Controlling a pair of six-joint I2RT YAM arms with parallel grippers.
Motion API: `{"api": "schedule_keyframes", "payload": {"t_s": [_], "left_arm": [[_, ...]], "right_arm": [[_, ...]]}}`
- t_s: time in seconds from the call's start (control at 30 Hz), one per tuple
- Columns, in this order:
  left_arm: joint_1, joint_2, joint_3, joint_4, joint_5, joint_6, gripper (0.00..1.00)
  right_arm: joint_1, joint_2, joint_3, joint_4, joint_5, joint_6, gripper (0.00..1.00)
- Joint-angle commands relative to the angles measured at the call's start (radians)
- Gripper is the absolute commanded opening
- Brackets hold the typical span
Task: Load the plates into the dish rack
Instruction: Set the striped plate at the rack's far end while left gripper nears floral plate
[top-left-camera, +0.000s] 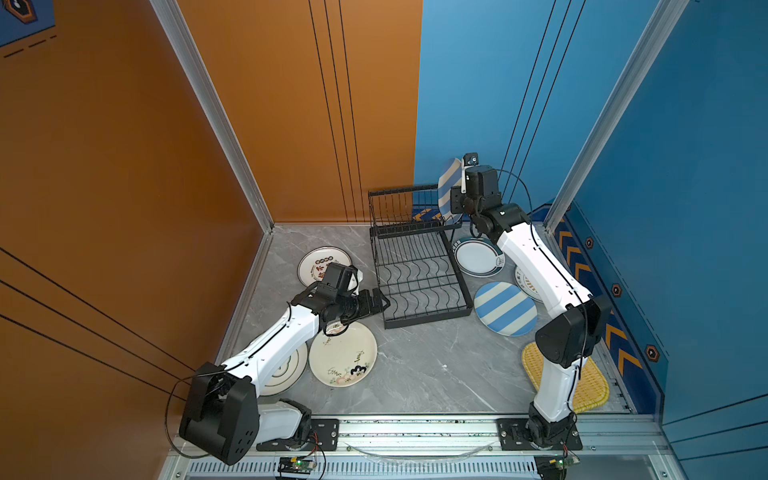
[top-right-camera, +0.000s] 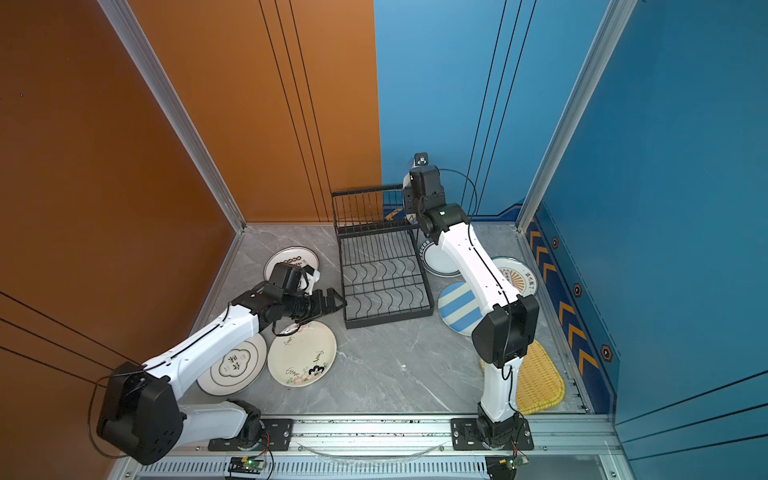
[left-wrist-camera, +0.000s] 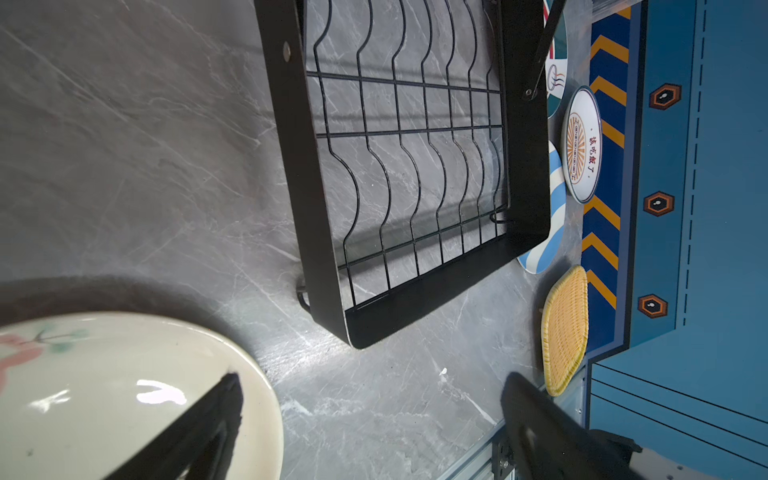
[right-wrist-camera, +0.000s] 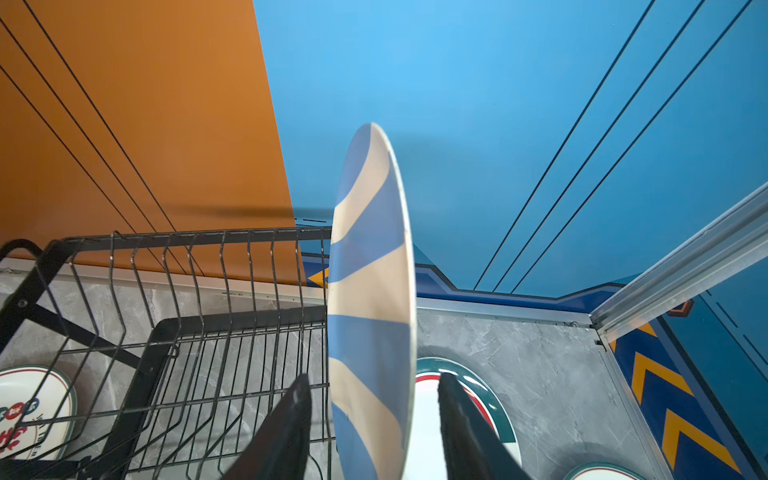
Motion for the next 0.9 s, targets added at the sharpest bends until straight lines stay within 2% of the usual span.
{"api": "schedule_keyframes", "payload": {"t_s": [0.0, 0.17, 0.27, 0.63, 0.87], "left_arm": [[0.027, -0.030, -0.011, -0.066, -0.053, 0.025, 0.98], [0.076, -0.048, -0.008, -0.168, -0.154, 0.055, 0.98], [0.107, -0.051, -0.008, -0.212, -0.201, 0.070, 0.98], [0.240, 0.016, -0.020, -0.230, -0.288, 0.162, 0.98], [0.296, 0.095, -0.008, -0.219, -0.287, 0.226, 0.98]], "right_arm": [[0.008, -0.067, 0.000, -0.050, 0.036, 0.021, 0.56], [0.024, -0.159, -0.113, -0.067, 0.030, 0.075, 0.78], [0.042, -0.229, -0.212, -0.077, 0.028, 0.116, 0.84], [0.162, -0.491, -0.592, -0.140, 0.019, 0.311, 0.94], [0.235, -0.612, -0.789, -0.147, 0.013, 0.418, 1.00]]}}
